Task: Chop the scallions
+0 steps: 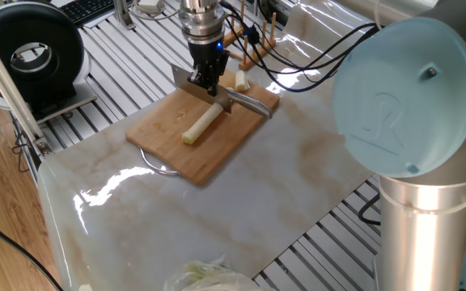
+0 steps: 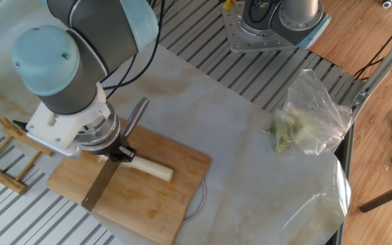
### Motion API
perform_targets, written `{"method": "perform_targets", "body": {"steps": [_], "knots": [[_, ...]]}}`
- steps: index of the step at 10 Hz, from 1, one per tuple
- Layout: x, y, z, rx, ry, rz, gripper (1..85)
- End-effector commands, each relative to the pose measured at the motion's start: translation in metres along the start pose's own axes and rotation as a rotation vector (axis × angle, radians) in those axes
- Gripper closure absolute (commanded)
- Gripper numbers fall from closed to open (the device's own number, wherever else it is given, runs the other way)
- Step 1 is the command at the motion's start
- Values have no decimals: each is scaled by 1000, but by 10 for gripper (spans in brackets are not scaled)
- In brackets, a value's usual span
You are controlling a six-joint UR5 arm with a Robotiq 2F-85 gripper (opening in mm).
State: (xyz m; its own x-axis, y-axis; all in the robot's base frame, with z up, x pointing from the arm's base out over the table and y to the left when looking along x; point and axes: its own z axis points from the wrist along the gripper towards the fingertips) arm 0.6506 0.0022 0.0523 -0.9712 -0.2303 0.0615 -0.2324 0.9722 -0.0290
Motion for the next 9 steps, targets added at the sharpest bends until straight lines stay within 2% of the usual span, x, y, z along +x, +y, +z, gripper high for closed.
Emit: {"method": "perform_targets", "body": {"steps": [1, 4, 6, 7, 8, 9], "knots": [[2, -4, 2, -23, -28, -3, 843], [13, -9, -11, -28, -4, -17, 843], [12, 2, -17, -92, 1, 7, 843], [8, 2, -13, -82, -6, 18, 843], [3, 3, -3, -104, -33, 21, 843], [1, -3, 2, -91, -45, 14, 843]]}}
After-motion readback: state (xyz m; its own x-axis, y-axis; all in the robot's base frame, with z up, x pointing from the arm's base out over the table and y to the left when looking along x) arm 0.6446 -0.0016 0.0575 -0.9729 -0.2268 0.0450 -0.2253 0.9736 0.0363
